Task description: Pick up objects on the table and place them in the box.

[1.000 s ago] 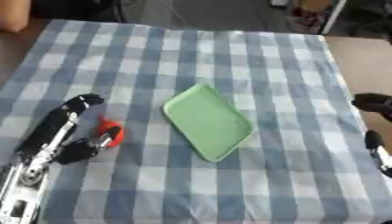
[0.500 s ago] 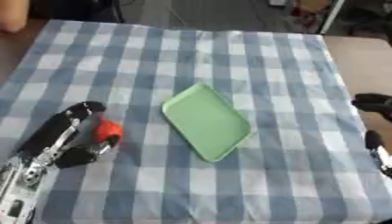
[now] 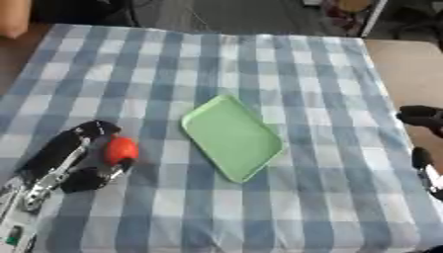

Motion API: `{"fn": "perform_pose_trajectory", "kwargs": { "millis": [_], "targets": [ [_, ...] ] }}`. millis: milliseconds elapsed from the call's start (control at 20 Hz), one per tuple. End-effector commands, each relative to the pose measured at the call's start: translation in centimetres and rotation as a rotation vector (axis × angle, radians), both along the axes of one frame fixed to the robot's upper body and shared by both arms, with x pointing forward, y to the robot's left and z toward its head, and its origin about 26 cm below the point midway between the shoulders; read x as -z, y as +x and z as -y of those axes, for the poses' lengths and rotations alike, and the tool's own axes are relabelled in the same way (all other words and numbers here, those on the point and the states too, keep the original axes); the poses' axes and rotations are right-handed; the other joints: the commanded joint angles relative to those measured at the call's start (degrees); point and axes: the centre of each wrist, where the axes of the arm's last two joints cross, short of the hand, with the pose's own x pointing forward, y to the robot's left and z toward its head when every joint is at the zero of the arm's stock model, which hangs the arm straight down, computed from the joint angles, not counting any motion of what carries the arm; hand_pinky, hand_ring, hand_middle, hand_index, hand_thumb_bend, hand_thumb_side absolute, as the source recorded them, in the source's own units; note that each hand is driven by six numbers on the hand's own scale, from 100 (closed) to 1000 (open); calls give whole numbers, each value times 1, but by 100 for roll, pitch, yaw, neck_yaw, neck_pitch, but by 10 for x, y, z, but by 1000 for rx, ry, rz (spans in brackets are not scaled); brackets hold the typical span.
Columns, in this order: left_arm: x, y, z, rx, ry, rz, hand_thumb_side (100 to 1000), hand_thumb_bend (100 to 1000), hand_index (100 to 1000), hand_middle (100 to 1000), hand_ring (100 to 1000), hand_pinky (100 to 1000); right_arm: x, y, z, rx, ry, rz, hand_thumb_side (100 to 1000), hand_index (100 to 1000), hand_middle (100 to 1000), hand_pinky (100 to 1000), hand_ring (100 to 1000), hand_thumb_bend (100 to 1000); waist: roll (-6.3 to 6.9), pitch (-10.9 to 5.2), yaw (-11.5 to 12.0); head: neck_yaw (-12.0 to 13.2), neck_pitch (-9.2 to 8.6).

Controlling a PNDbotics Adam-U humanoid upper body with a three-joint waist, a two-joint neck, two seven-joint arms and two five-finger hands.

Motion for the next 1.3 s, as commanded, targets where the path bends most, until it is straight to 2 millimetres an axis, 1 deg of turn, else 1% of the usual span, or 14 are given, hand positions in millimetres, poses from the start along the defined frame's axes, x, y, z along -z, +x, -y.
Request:
{"fn": "perform_pose_trajectory", "kwargs": {
  "millis": [50, 450, 600, 650, 700, 750, 800, 850, 900, 1050, 1100, 1200, 1250, 1300],
  "targets": [
    [0, 0, -13, 2, 40, -26, 803, 518, 847, 771, 817, 835, -9, -1, 6, -191, -248, 111, 459, 843, 855, 832, 829, 100, 61, -96, -5, 34, -12],
    [11, -3, -27, -29, 68, -55, 793, 520, 798, 644, 807, 832, -9, -2, 8, -189, -259, 104, 471, 842, 856, 832, 829, 100, 136, -131, 10, 52, 42],
    [13, -2, -27, -32, 70, -55, 766, 453, 769, 592, 788, 823, -9, -2, 8, -188, -258, 106, 456, 842, 855, 832, 829, 100, 128, -137, 12, 48, 31],
    [13, -2, -26, -33, 69, -53, 770, 464, 774, 599, 792, 826, -9, -2, 8, -188, -258, 106, 456, 842, 855, 832, 829, 100, 126, -138, 13, 49, 29],
    [13, -1, -26, -35, 67, -51, 728, 361, 736, 550, 762, 812, -9, -2, 8, -187, -257, 106, 456, 842, 855, 832, 829, 100, 124, -138, 15, 52, 29],
    [13, -1, -26, -38, 64, -46, 736, 383, 743, 558, 768, 815, -9, -2, 8, -187, -257, 106, 456, 842, 855, 832, 829, 100, 122, -138, 17, 57, 29],
    [13, 0, -26, -42, 61, -42, 675, 243, 692, 505, 724, 797, -9, -2, 8, -187, -257, 106, 456, 842, 855, 832, 829, 100, 120, -137, 18, 62, 29],
    [13, 0, -26, -46, 56, -36, 661, 216, 664, 485, 699, 788, -9, -1, 8, -187, -257, 106, 450, 842, 855, 832, 829, 100, 118, -135, 19, 65, 30],
    [13, 1, -26, -52, 50, -28, 610, 100, 635, 465, 673, 780, -9, -1, 8, -187, -257, 106, 456, 842, 855, 832, 829, 100, 116, -134, 20, 68, 30],
    [13, 2, -25, -75, 29, -8, 578, 100, 552, 406, 592, 740, -9, -1, 8, -187, -256, 107, 455, 842, 855, 832, 829, 100, 110, -130, 20, 76, 31],
    [13, 2, -25, -80, 22, -4, 508, 100, 509, 369, 542, 710, -9, -1, 8, -187, -256, 107, 455, 842, 855, 832, 829, 100, 109, -128, 18, 81, 31],
    [14, 3, -24, -86, 13, -4, 439, 100, 466, 334, 492, 675, -9, -1, 8, -186, -256, 108, 454, 842, 855, 832, 829, 100, 108, -126, 16, 86, 32],
    [14, 3, -24, -88, 7, -4, 445, 100, 469, 337, 497, 677, -9, -1, 8, -186, -256, 108, 454, 842, 855, 832, 829, 100, 107, -125, 15, 87, 32],
    [14, 3, -24, -90, 3, -5, 399, 100, 437, 308, 452, 647, -9, -1, 8, -186, -256, 108, 454, 842, 855, 832, 829, 100, 107, -125, 14, 87, 32]
  ]
}}
